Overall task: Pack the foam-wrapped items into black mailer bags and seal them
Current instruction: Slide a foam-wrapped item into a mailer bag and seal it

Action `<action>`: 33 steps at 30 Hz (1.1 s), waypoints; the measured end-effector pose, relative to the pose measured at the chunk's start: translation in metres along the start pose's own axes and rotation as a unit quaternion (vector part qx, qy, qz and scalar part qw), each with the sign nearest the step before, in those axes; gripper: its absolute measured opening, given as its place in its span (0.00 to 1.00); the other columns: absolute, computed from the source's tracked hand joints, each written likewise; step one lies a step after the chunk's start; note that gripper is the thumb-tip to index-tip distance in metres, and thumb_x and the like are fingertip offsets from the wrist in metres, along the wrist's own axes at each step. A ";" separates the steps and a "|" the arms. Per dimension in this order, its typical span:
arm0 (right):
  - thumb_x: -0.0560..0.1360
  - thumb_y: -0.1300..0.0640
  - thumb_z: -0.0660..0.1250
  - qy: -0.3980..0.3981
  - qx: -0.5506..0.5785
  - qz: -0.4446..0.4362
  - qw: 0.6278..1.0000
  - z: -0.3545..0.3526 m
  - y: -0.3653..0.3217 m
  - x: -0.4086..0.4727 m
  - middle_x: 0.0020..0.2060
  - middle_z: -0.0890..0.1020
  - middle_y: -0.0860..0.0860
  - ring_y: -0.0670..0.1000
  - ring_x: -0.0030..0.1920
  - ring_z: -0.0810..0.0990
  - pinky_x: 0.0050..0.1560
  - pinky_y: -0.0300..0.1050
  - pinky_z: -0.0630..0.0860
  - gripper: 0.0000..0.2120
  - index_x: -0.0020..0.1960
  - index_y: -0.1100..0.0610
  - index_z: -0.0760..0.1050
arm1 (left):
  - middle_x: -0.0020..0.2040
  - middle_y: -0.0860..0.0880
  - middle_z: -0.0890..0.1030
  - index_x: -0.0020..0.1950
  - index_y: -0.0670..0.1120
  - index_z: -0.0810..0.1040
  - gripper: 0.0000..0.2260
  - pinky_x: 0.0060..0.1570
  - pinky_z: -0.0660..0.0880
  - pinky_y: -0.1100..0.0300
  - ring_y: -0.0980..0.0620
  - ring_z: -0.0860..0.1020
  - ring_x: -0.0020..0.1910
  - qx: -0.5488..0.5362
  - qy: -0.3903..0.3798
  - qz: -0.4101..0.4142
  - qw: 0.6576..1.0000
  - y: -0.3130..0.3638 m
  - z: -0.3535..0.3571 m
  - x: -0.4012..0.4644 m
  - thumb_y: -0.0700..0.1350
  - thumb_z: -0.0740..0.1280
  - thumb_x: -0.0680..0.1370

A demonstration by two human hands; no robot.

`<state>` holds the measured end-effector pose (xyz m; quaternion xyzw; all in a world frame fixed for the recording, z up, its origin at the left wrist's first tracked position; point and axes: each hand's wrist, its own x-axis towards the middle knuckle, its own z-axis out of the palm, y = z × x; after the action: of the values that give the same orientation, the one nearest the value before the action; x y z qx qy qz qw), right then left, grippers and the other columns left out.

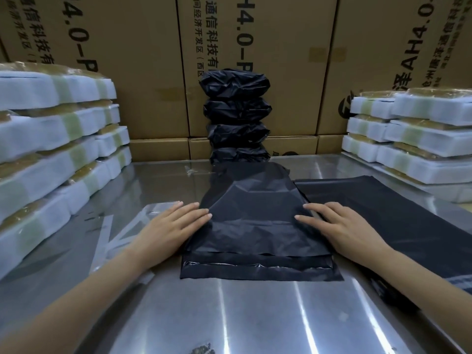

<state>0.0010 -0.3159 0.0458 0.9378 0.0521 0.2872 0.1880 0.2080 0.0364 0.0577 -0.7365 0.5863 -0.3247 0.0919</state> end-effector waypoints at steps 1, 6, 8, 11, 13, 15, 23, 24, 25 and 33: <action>0.66 0.65 0.76 0.009 -0.003 -0.018 1.000 0.002 0.002 0.002 0.63 0.78 0.54 0.58 0.51 0.80 0.45 0.52 0.80 0.29 0.65 0.51 0.77 | 0.62 0.47 0.79 0.65 0.44 0.77 0.19 0.58 0.75 0.48 0.46 0.78 0.61 -0.013 0.005 0.004 1.000 0.000 0.003 0.003 0.42 0.53 0.78; 0.75 0.60 0.56 0.047 -0.053 -0.105 0.992 0.008 0.006 0.008 0.60 0.80 0.50 0.56 0.56 0.75 0.55 0.51 0.75 0.21 0.65 0.51 0.77 | 0.61 0.48 0.80 0.62 0.44 0.80 0.26 0.55 0.78 0.53 0.48 0.80 0.58 -0.044 0.036 0.039 0.998 0.003 0.005 0.017 0.42 0.41 0.84; 0.77 0.60 0.54 0.053 -0.059 -0.120 0.990 0.009 0.005 0.011 0.59 0.80 0.49 0.55 0.58 0.74 0.59 0.49 0.68 0.21 0.64 0.52 0.78 | 0.58 0.49 0.82 0.59 0.45 0.81 0.22 0.52 0.79 0.56 0.50 0.82 0.54 -0.047 0.047 0.057 0.996 0.003 0.004 0.024 0.42 0.47 0.83; 0.77 0.58 0.55 0.029 -0.025 -0.123 0.992 0.003 0.001 0.019 0.57 0.82 0.45 0.53 0.57 0.81 0.60 0.46 0.67 0.19 0.61 0.51 0.80 | 0.54 0.51 0.83 0.56 0.48 0.83 0.16 0.41 0.80 0.63 0.53 0.84 0.47 -0.082 0.047 0.036 0.995 0.003 0.006 0.027 0.42 0.61 0.73; 0.75 0.58 0.62 0.028 0.017 -0.087 0.996 0.000 -0.004 0.019 0.54 0.83 0.44 0.51 0.55 0.82 0.59 0.46 0.72 0.15 0.58 0.50 0.82 | 0.55 0.51 0.83 0.58 0.48 0.82 0.17 0.43 0.80 0.62 0.52 0.83 0.50 -0.149 0.024 -0.027 0.988 0.006 0.011 0.027 0.44 0.63 0.72; 0.68 0.63 0.74 0.028 0.098 -0.006 0.995 -0.002 -0.008 0.018 0.51 0.85 0.48 0.52 0.52 0.84 0.53 0.44 0.77 0.17 0.55 0.52 0.83 | 0.61 0.52 0.80 0.64 0.51 0.77 0.21 0.56 0.76 0.60 0.53 0.79 0.58 -0.253 -0.003 -0.142 0.957 0.009 0.017 0.027 0.51 0.58 0.73; 0.66 0.67 0.73 0.024 0.220 0.207 0.953 0.003 -0.016 0.022 0.32 0.82 0.53 0.60 0.34 0.81 0.33 0.51 0.74 0.17 0.55 0.59 0.78 | 0.41 0.57 0.82 0.48 0.55 0.78 0.10 0.40 0.75 0.56 0.59 0.79 0.41 -0.455 0.157 -0.285 0.829 0.017 0.028 0.037 0.46 0.63 0.70; 0.67 0.69 0.72 0.047 0.234 0.219 0.946 0.004 -0.019 0.023 0.29 0.80 0.53 0.61 0.30 0.79 0.32 0.52 0.73 0.15 0.53 0.61 0.78 | 0.38 0.58 0.81 0.45 0.56 0.77 0.09 0.37 0.72 0.58 0.61 0.76 0.37 -0.474 0.182 -0.301 0.807 0.019 0.029 0.039 0.48 0.60 0.70; 0.70 0.70 0.71 0.079 0.256 0.237 0.934 0.007 -0.021 0.024 0.25 0.78 0.51 0.59 0.27 0.78 0.30 0.52 0.72 0.10 0.50 0.63 0.78 | 0.35 0.57 0.79 0.41 0.57 0.76 0.08 0.35 0.70 0.56 0.59 0.73 0.36 -0.501 0.196 -0.321 0.779 0.020 0.027 0.042 0.48 0.58 0.70; 0.78 0.49 0.57 0.225 0.476 0.324 0.786 0.007 -0.037 0.035 0.22 0.68 0.46 0.43 0.24 0.67 0.25 0.35 0.59 0.19 0.30 0.54 0.66 | 0.34 0.51 0.82 0.41 0.44 0.80 0.20 0.34 0.72 0.62 0.55 0.79 0.37 -0.629 0.220 -0.411 0.622 0.036 0.008 0.056 0.61 0.64 0.76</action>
<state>0.0344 -0.2768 0.0443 0.7790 -0.0837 0.4725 -0.4036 0.1898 -0.0278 0.0536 -0.6853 0.2863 -0.0326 -0.6688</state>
